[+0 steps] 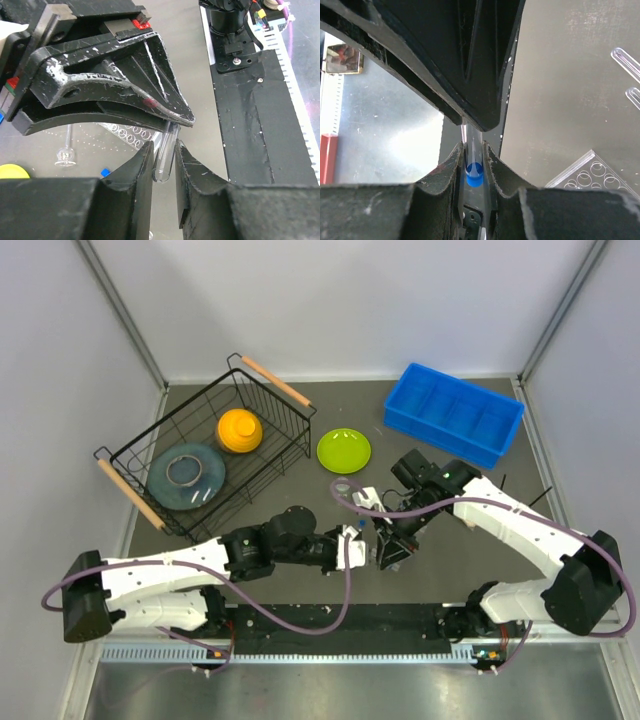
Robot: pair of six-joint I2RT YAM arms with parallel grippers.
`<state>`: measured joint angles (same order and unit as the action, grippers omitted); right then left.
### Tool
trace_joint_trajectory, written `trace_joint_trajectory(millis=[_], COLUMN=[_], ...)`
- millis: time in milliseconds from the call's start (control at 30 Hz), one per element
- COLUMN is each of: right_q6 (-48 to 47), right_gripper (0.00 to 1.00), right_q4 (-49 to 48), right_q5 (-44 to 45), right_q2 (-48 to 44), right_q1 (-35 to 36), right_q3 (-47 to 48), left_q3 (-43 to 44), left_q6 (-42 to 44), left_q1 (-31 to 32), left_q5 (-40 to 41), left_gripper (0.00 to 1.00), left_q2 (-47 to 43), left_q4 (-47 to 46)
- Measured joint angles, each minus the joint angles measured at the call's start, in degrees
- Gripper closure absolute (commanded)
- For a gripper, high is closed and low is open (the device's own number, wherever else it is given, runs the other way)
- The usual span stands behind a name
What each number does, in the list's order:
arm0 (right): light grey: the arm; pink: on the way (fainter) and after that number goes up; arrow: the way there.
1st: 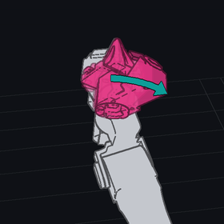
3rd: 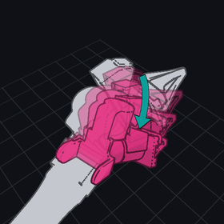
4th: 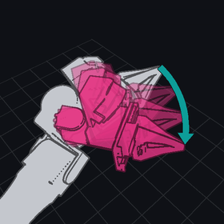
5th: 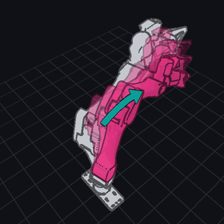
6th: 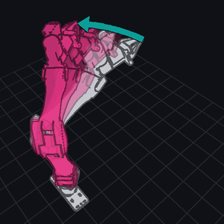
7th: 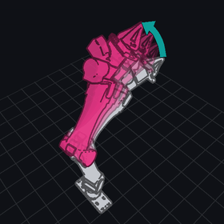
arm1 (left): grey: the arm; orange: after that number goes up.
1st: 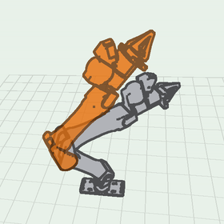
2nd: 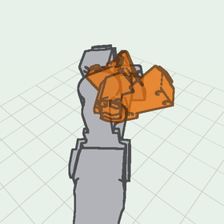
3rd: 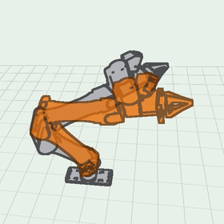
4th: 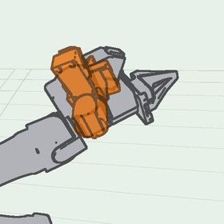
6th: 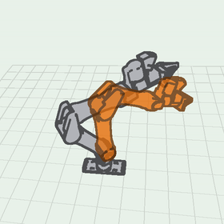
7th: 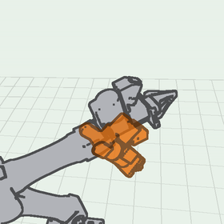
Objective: Organize the chemistry lab equipment
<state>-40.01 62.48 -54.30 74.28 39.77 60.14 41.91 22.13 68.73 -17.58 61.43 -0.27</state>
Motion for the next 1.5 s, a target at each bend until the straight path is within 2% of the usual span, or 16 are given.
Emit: trace_joint_trajectory(millis=[33,67,167,300,400,433,467,533,800,967,1167,1333,1500], right_q6=[-0.42,-0.66,-0.96,-0.98,-0.9,-0.48,-0.09,1.55,5.35,5.75,4.11,-4.09,-11.08], right_gripper=[0.92,0.92,0.91,0.85,0.67,0.55,0.48,0.38,0.35,0.34,0.24,0.2,0.19], right_q4=[0.02,0.11,0.42,1.01,1.07,0.96,1.03,1.09,1.03,0.61,-0.57,-1.09,-1.11], right_q5=[0.04,0.09,0.24,0.28,0.28,0.13,0.11,-0.17,-0.09,0.96,2.34,-0.57,-2.29], right_q2=[-0.02,0.0,-0.02,0.0,0.02,0.02,0.04,0.13,0.13,-0.9,-4.31,-7.58,-6.34], right_q1=[0.0,0.0,0.15,0.22,0.22,0.22,0.22,0.2,-3.69,-5.86,-5.95,-5.99,-6.05], right_q3=[0.0,0.0,0.0,0.0,0.0,0.11,0.37,2.03,15.85,21.42,23.12,21.33,21.62], left_q3=[0.13,0.17,0.74,1.38,1.4,1.4,1.4,1.27,-8.92,-16.9,-23.71,-23.93,-25.4], left_q6=[-0.07,-0.13,-0.42,-1.49,-3.93,-5.03,-6.01,-9.11,-27.19,-42.49,-61.02,-70.34,-78.07], left_q1=[0.0,0.0,-0.02,-0.02,-0.02,0.0,0.02,-0.02,-3.54,-9.75,-20.24,-21.94,-22.27], left_q5=[-0.39,-0.61,-1.03,-1.51,-1.38,-1.33,-0.96,-0.37,4.2,6.03,5.07,3.87,3.52], left_gripper=[0.8,0.87,0.96,0.99,1.0,0.99,1.0,1.0,0.99,0.99,1.0,1.0,1.0], left_q2=[0.0,0.02,0.52,1.03,0.98,0.92,0.81,0.26,-11.39,-15.91,-14.84,-11.76,-9.49], left_q4=[0.57,0.85,1.66,2.51,2.6,2.73,2.95,3.21,-5.09,-17.77,-35.8,-46.21,-55.71])
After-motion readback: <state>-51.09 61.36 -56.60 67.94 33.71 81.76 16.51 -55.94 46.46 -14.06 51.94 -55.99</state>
